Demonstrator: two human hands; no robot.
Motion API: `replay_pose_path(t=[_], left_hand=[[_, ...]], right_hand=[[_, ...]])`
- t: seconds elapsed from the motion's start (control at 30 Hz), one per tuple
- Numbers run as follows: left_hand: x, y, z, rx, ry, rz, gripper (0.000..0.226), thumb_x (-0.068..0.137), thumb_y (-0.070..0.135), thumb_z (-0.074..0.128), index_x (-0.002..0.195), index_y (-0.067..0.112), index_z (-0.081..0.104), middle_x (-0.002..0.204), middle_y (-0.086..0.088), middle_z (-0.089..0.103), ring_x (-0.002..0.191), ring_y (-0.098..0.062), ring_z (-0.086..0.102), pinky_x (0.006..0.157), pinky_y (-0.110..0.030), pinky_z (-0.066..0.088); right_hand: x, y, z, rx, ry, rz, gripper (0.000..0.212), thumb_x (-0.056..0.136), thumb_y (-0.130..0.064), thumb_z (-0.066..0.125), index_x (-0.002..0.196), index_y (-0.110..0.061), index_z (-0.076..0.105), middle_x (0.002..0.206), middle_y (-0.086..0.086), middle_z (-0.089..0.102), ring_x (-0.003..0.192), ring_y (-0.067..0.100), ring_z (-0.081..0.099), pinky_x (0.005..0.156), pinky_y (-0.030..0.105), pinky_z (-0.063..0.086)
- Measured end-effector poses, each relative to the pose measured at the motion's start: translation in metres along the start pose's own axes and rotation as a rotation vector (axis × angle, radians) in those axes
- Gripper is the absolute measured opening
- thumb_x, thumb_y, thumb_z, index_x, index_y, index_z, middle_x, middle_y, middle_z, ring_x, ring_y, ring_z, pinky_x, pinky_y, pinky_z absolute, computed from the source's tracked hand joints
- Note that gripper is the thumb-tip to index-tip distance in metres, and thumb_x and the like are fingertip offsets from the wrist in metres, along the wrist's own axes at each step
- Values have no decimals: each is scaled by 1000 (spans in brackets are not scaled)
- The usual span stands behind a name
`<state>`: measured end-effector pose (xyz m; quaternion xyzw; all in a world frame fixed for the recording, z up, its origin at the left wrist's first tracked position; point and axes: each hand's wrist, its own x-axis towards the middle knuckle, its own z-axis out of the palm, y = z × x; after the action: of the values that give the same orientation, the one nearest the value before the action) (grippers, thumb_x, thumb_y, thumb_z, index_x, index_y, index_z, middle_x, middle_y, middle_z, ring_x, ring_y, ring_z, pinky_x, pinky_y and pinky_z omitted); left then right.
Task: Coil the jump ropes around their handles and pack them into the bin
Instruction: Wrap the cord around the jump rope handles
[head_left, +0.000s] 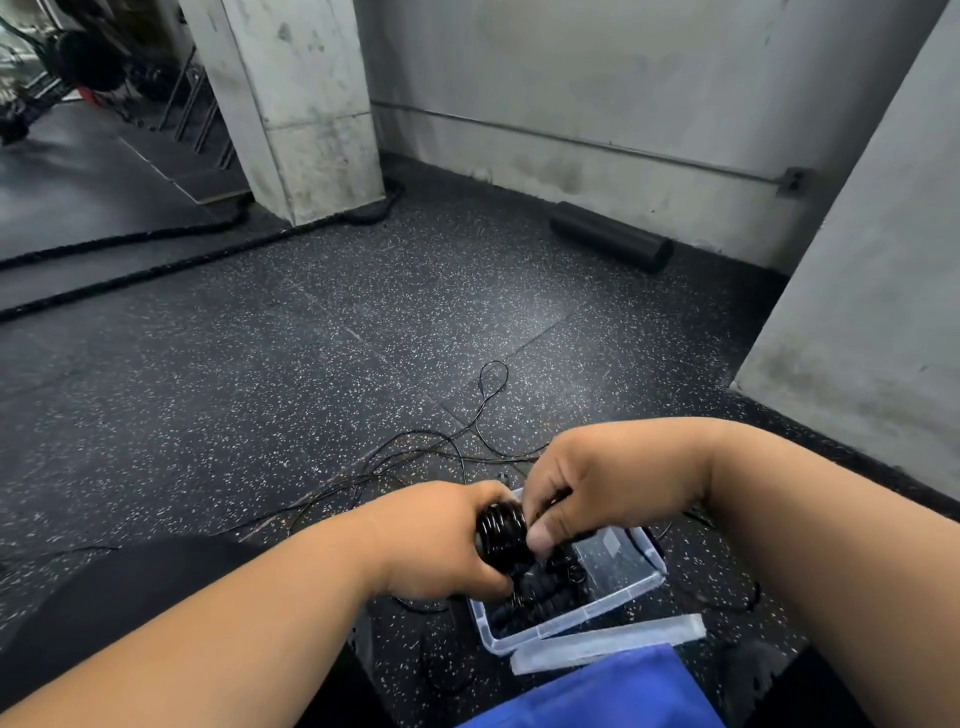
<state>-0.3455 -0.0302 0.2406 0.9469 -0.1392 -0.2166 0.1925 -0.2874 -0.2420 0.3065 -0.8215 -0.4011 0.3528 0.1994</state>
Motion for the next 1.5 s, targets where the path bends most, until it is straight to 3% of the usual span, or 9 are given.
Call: replay_pose_path(t=[0.27,0.37,0.47,0.63,0.77,0.9,1.03,1.27,1.5], left_hand=[[2,-1,-13,-87,-83,71,68,78,39,86,128,59,45,89,16,73,73,-3,69,71,-27,56],[-3,6,-12,-337,-119,167,68,81,31,90,132,52,50,102,15,74,87,-2,70,78,-22,54],[-5,6,-13,-558,-10,190,71,80,38,92,138,43,51,116,15,72,105,-3,69,93,-24,54],[0,0,-7,-563,169,70,83,71,55,93,137,34,48,109,13,69,91,1,66,83,-29,56],[-3,-2,-9,-580,168,10,91,75,52,91,140,54,28,125,2,59,98,-9,63,83,-32,53],[-2,-4,-11,-507,244,15,88,78,42,90,146,58,36,103,11,73,71,-3,68,70,-36,59],[2,-19,-18,-202,427,-133,83,70,62,79,140,57,36,103,19,69,83,-4,68,71,-27,51],[3,-13,0,46,205,-99,71,66,48,78,129,51,46,96,15,68,80,-9,68,71,-30,57],[-2,11,10,-97,-148,161,70,74,34,90,130,47,51,107,19,71,93,-4,69,88,-28,57]], right_hand=[[9,19,-13,-29,250,3,24,93,-46,72,87,-23,74,82,-1,71,69,4,57,73,35,52],[7,35,-13,183,276,3,33,93,-53,67,84,-22,72,76,5,65,69,11,54,68,34,46],[14,47,4,481,320,18,32,105,-28,59,75,-18,65,64,-3,60,58,12,52,60,27,44],[36,37,34,591,385,140,42,108,-9,34,72,-11,56,56,0,58,50,14,53,50,26,44],[40,31,38,591,415,190,39,102,2,29,75,-10,55,61,4,57,50,14,51,48,26,42],[39,35,37,572,359,215,26,108,-10,43,86,-8,58,62,1,58,54,14,53,50,25,43],[31,27,33,368,305,223,22,108,-26,51,91,-15,59,66,-3,62,54,10,57,55,28,50],[1,-13,13,-585,150,154,23,98,-44,62,93,-21,65,82,-4,65,73,21,56,62,32,39],[-6,-1,-1,-100,182,56,13,79,-30,88,86,-22,79,68,-15,69,56,-2,55,54,13,39]])
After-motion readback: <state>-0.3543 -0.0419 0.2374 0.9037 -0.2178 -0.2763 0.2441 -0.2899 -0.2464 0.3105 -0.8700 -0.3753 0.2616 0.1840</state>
